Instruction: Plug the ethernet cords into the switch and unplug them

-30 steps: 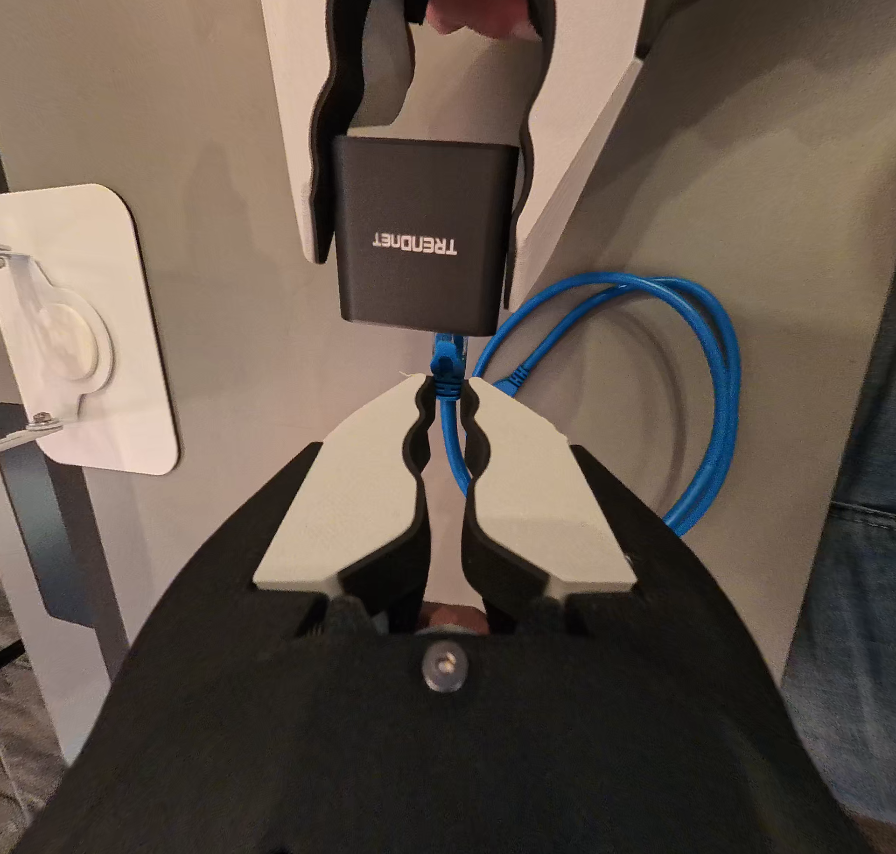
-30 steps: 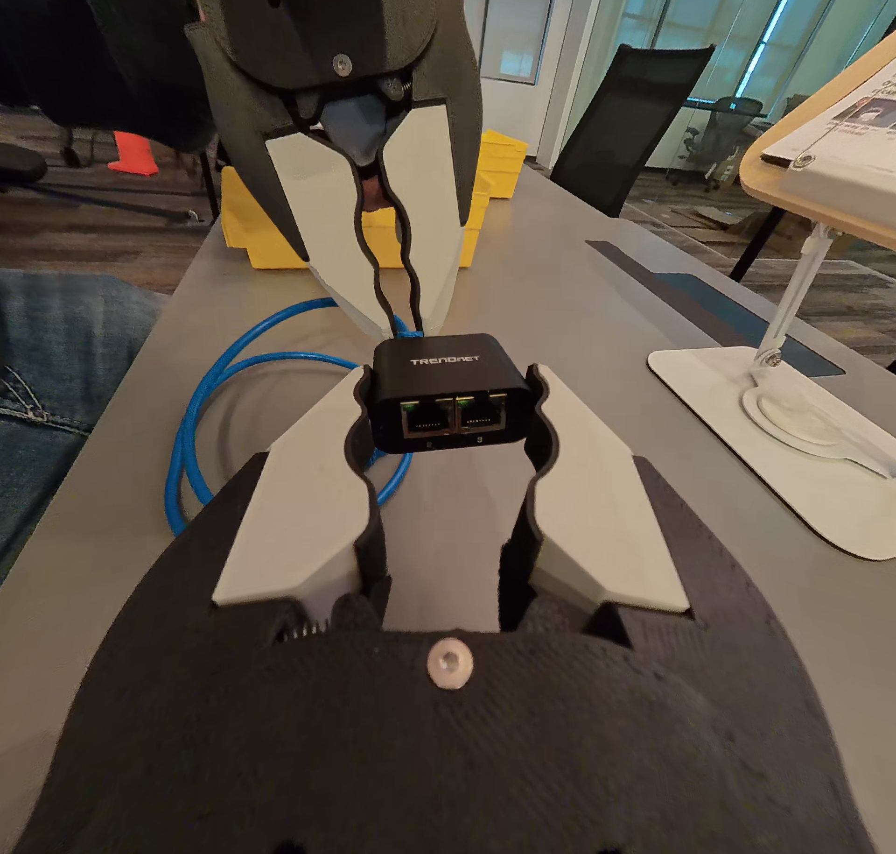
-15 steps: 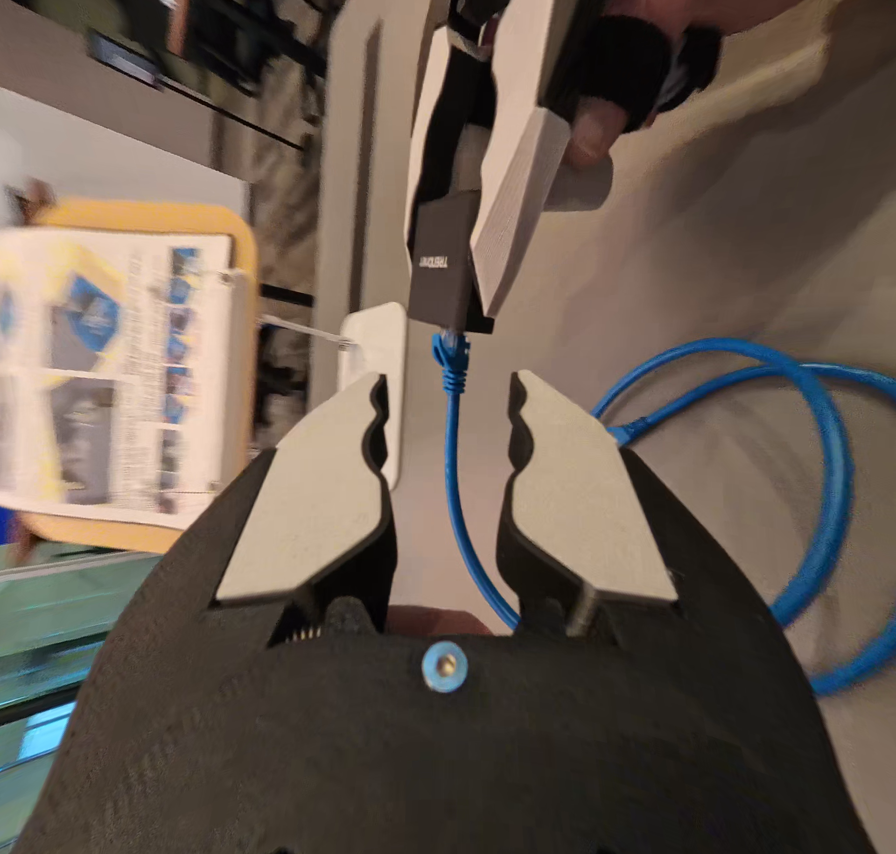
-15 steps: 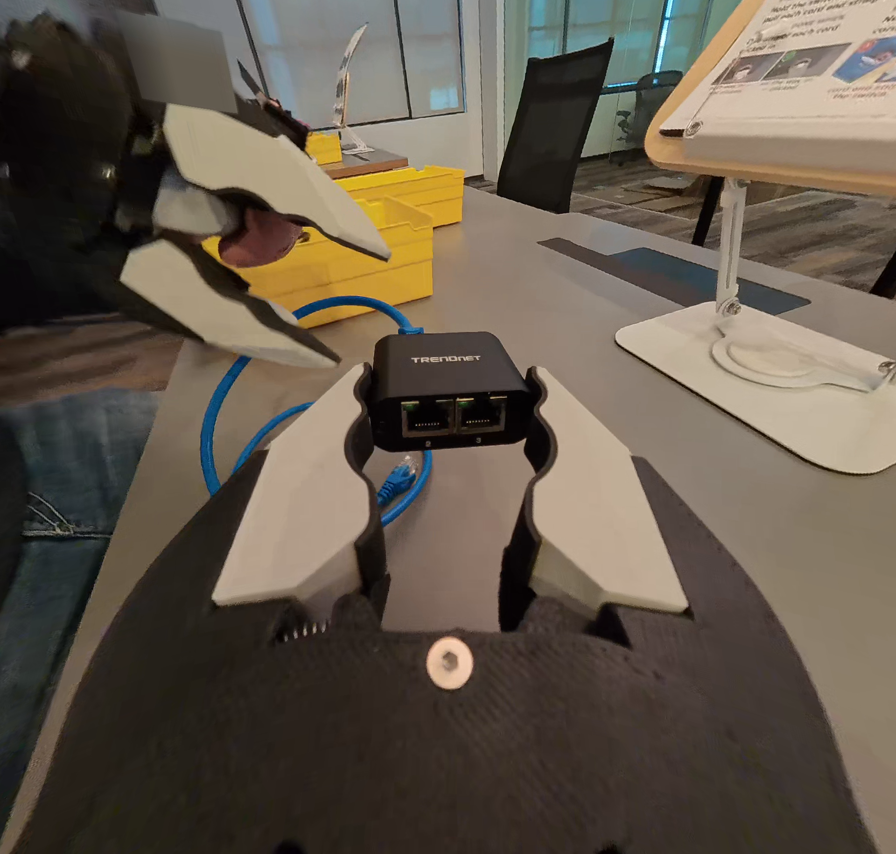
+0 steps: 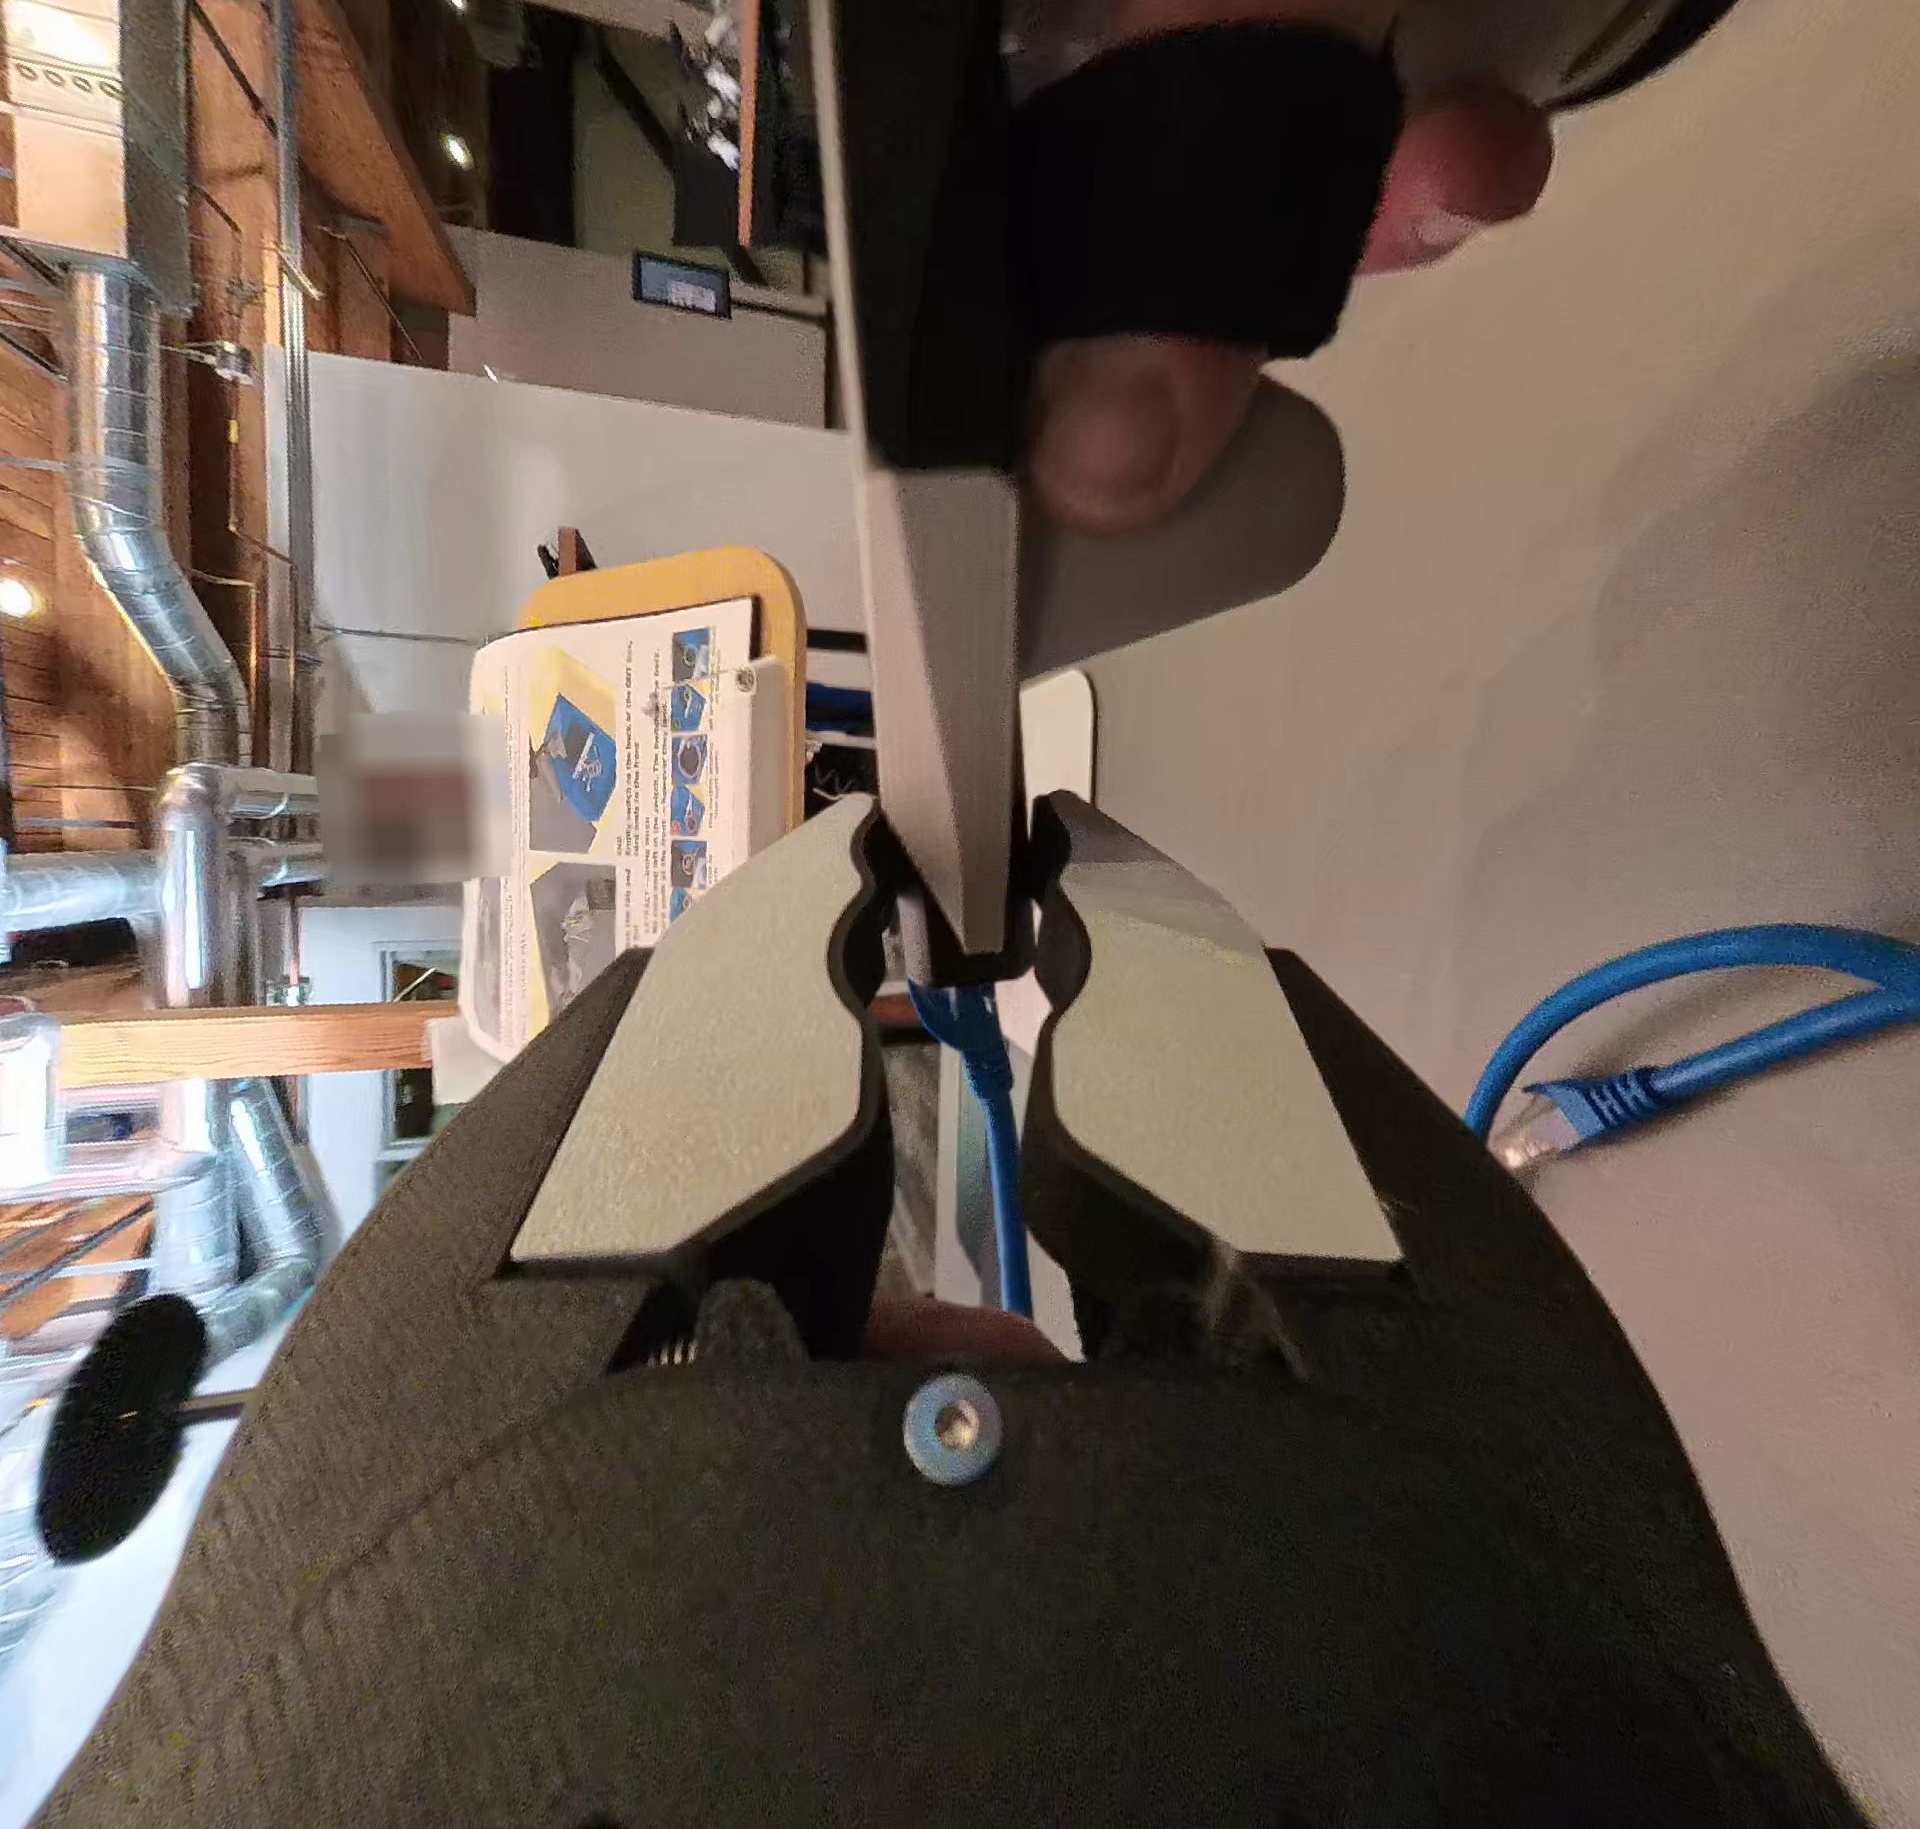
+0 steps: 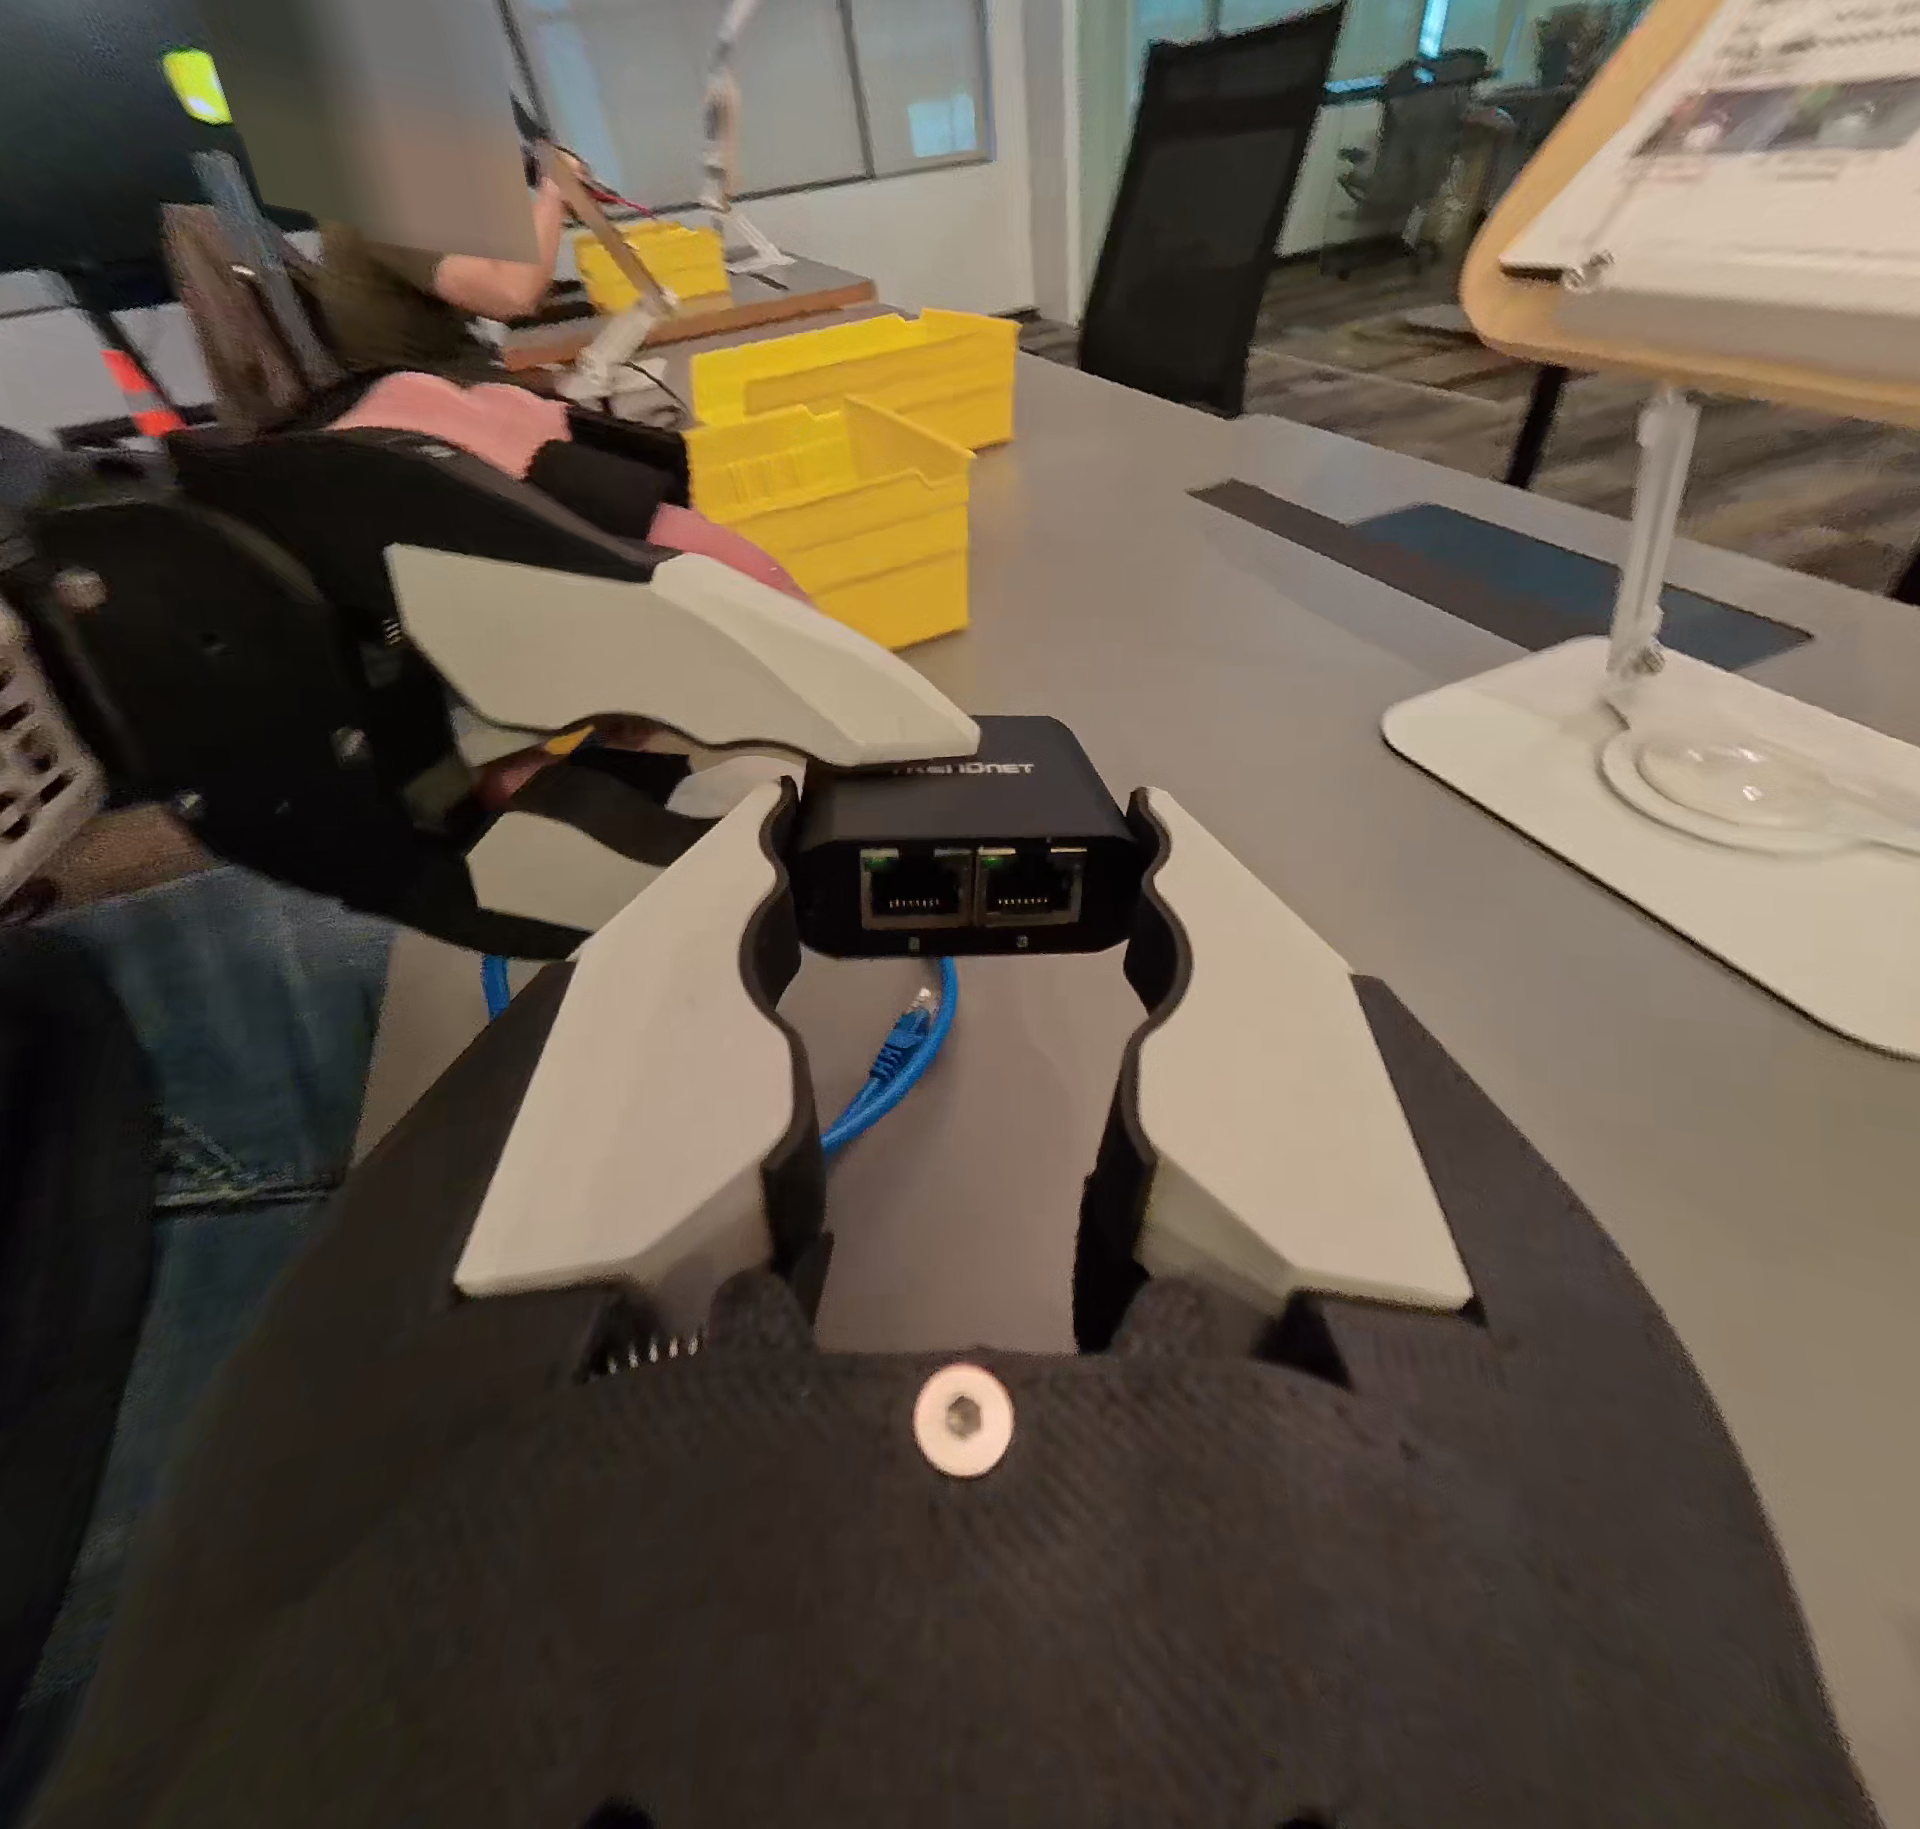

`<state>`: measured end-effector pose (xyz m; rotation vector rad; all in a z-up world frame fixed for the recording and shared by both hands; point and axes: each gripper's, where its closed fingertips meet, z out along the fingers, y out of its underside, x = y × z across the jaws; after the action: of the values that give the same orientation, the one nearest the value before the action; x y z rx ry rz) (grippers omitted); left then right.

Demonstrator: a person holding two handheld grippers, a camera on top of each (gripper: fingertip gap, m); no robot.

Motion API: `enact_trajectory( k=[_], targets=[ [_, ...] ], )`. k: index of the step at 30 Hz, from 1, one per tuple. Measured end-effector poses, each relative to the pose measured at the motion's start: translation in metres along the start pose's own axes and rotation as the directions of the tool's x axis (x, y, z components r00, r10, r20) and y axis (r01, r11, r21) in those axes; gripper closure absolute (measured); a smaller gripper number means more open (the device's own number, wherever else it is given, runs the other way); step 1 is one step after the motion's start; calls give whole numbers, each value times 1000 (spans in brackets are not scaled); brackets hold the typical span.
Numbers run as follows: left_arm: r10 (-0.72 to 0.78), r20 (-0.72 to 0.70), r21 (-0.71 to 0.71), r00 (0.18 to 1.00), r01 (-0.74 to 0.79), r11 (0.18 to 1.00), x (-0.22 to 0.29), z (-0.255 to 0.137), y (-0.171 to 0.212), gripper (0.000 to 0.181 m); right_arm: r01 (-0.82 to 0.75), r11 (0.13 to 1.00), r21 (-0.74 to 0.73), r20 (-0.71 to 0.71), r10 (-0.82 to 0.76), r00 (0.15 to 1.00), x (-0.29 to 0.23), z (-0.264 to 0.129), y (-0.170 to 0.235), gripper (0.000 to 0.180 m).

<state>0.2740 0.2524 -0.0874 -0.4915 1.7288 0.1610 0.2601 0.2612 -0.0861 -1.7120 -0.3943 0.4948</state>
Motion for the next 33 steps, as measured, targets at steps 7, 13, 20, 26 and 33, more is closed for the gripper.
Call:
enact_trajectory(
  k=[7,13,20,26,33],
  targets=[
    [-265,-139,259,954,293,920,-32,-27,-8,157,127,984,122,144,-145,979,-17,-23,-26,121],
    [-380,-350,362,856,498,788,-43,-45,-14,157,223,953,206,230,-268,936,-35,-26,-45,145],
    [-414,-540,360,733,646,673,-35,-54,-20,156,320,903,285,262,-395,881,-55,-27,-58,155],
    [-436,-450,282,780,587,759,-32,-41,0,149,450,886,115,134,-463,876,-41,-21,-52,160],
    [-143,-267,156,953,189,970,-33,-35,8,134,620,766,-171,74,-618,783,-31,-17,-40,160]
  ],
)
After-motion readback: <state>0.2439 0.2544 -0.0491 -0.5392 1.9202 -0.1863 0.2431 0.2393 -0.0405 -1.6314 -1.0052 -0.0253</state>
